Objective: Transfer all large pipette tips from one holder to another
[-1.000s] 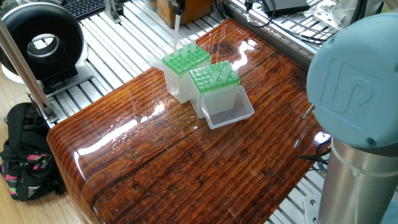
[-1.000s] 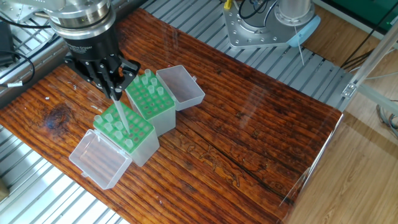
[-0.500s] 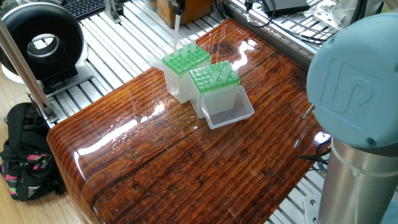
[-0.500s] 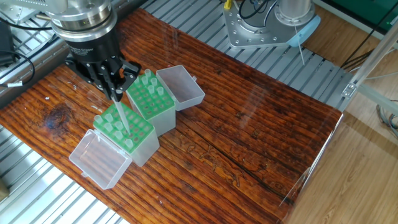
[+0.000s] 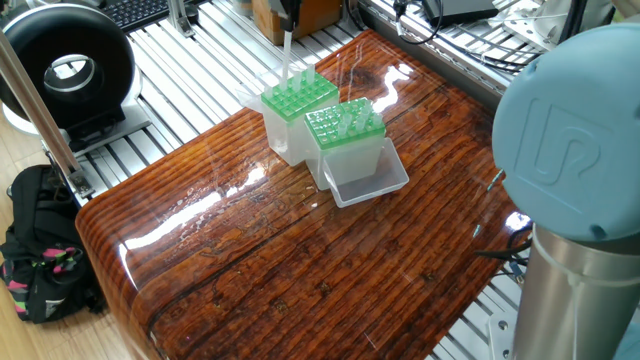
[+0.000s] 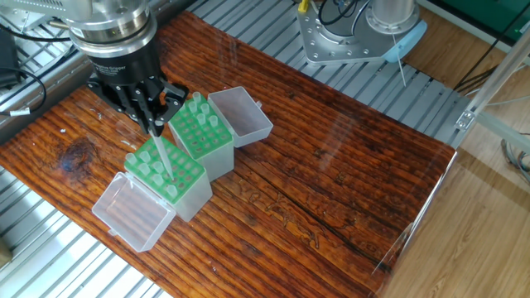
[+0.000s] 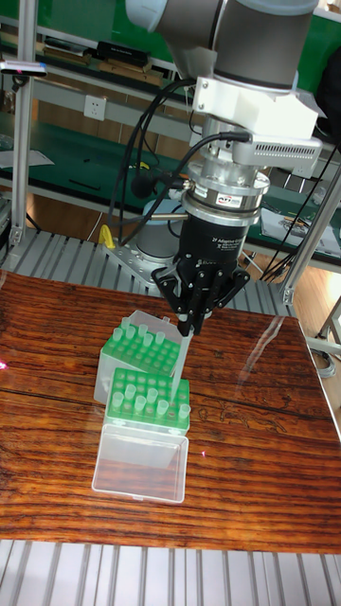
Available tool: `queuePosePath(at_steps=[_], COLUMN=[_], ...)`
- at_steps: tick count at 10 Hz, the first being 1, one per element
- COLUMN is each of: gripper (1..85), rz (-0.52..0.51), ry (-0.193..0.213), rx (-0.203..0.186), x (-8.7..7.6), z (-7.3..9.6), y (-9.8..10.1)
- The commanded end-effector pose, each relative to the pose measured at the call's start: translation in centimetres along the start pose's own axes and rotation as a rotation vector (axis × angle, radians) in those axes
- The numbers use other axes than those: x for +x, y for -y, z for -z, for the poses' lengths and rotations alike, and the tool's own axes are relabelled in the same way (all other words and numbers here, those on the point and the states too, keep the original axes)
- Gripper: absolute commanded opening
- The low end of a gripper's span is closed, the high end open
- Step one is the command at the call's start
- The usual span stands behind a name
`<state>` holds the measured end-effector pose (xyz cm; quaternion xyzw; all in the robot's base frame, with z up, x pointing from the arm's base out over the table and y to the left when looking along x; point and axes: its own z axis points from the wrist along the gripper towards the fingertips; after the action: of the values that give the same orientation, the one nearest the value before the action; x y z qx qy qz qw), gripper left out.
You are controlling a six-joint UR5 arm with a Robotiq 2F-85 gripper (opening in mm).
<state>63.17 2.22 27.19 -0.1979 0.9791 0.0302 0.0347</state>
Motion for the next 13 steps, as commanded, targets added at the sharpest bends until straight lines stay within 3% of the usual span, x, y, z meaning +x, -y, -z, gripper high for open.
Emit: queuePosePath(at_steps=[1, 5, 13], gripper=[14.7, 15.7, 30.0], rz=[0.004, 0.009, 0.032], ry=[0.001, -0.003, -0.007], rx=[-0.014, -0.012, -0.019], x=[-0.04, 0.02, 0.05], z=[-0.01, -0.09, -0.23], y=[-0.32, -0.26, -0.39])
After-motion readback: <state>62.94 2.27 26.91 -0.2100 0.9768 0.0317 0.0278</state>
